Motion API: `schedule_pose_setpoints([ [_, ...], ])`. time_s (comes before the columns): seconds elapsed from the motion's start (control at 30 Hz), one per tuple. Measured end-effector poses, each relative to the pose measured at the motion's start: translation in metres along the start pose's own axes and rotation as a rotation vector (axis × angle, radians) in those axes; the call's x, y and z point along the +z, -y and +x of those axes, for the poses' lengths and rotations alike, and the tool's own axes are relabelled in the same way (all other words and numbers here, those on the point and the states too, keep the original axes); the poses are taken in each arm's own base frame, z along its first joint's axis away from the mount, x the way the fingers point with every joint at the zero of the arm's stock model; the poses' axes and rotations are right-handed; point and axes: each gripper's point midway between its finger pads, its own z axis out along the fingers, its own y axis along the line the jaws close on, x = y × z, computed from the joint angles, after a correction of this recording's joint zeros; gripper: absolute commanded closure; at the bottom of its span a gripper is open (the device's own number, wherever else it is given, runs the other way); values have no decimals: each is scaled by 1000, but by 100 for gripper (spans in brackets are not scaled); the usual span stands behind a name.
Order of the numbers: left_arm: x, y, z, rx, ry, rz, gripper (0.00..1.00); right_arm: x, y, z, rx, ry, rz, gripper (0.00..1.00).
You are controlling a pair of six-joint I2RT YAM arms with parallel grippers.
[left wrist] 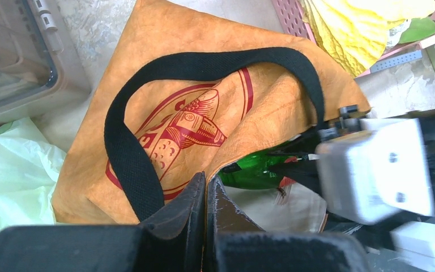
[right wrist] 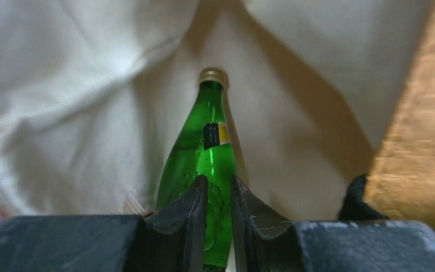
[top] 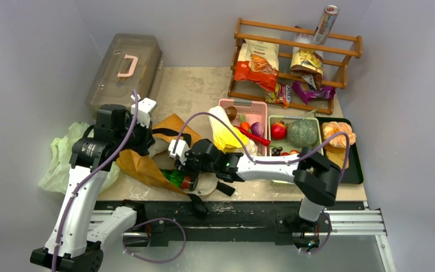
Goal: Untie the knot of the grocery bags and take out the mixed food
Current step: Pick up the bottle from the takeout bag.
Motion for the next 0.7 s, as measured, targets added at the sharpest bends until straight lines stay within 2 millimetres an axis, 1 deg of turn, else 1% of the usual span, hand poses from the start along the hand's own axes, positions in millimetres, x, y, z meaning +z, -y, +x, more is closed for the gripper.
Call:
schedule_pose_setpoints([
  [0.07,1,0,0,-2,-4,1,100,10,-1,16,-3,-45,-9,75],
  [0.17,2,0,0,-10,-9,2,100,24,-1,29,-4,-78,-14,69],
  [0.23,2,0,1,-11,-11,2,100,31,-1,32,-3,-88,-14,66],
  [0.37,2,0,0,-11,-11,2,100,44,0,35,4,-96,-15,51],
  [0.4,2,0,0,-11,-10,2,100,46,0,34,6,-93,-15,50],
  [0.53,3,0,0,-11,-9,1,100,56,-2,35,9,-99,-20,50],
  [0.63,3,0,0,-11,-10,0,100,64,-4,35,12,-102,-25,56],
  [0.7,2,-1,0,-11,-10,-3,100,66,-6,35,14,-109,-30,58],
])
